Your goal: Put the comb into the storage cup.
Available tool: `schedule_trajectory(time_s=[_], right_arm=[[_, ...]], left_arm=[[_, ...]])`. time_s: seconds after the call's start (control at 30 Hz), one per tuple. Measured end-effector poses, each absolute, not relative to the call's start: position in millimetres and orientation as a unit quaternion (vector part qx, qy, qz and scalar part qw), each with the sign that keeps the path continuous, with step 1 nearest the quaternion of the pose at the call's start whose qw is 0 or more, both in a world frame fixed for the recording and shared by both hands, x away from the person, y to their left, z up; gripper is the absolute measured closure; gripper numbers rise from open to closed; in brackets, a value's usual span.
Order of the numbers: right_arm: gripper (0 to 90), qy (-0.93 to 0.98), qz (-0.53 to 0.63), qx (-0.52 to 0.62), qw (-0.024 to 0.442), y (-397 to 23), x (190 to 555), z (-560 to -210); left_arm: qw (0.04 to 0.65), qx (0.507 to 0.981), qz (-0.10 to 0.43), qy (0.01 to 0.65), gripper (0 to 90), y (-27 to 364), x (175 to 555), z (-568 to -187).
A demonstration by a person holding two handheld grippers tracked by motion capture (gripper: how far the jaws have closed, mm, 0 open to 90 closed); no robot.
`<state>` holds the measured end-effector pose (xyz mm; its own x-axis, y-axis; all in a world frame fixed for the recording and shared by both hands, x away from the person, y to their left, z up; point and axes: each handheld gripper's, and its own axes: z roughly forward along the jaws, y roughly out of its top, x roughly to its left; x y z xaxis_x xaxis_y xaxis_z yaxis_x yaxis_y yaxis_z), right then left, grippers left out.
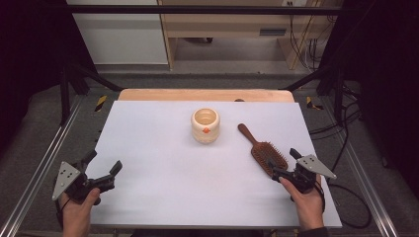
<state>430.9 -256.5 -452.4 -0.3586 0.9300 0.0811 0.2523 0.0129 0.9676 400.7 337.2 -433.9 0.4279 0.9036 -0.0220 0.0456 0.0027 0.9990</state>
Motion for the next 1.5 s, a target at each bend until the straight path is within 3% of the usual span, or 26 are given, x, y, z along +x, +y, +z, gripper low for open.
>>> schedule_trajectory(time_s=[0.13,0.23,0.27,0.3,0.33,0.37,0.6,0.83,1.0,1.5], right_arm=[[17.5,0.645,0.522,0.461,0.314,-251.4,430.4,-450.5],[26.7,0.66,0.516,0.452,0.307,-246.3,429.8,-449.4],[34.1,0.671,0.511,0.444,0.303,-243.0,429.6,-449.1],[34.1,0.671,0.511,0.444,0.303,-243.0,429.6,-449.1],[40.8,0.68,0.502,0.441,0.302,-239.1,429.2,-448.5],[40.8,0.68,0.502,0.441,0.302,-239.1,429.2,-448.5],[66.2,0.712,0.479,0.423,0.29,-231.3,427.9,-449.5],[83.8,0.732,0.458,0.42,0.28,-227.9,428.1,-454.1],[90.0,0.741,0.448,0.42,0.27,-225.6,428.4,-456.1],[90.0,0.749,0.441,0.427,0.251,-223.6,429.5,-458.2]], left_arm=[[0.589,0.606,0.364,0.391,2.5,336.0,401.0,-434.1],[0.587,0.607,0.365,0.391,2.7,335.8,400.8,-434.1],[0.586,0.608,0.366,0.391,2.7,335.7,400.7,-434.1],[0.586,0.608,0.366,0.392,2.7,335.7,400.7,-434.1],[0.586,0.608,0.366,0.392,2.9,335.7,400.7,-434.2],[0.585,0.608,0.366,0.392,2.9,335.8,400.8,-434.2],[0.583,0.609,0.367,0.392,3.3,335.4,400.9,-434.5],[0.582,0.61,0.367,0.392,3.3,334.2,401.3,-434.9],[0.581,0.612,0.368,0.39,3.4,333.6,401.1,-434.9],[0.58,0.614,0.368,0.389,3.6,333.2,401.2,-435.0]])
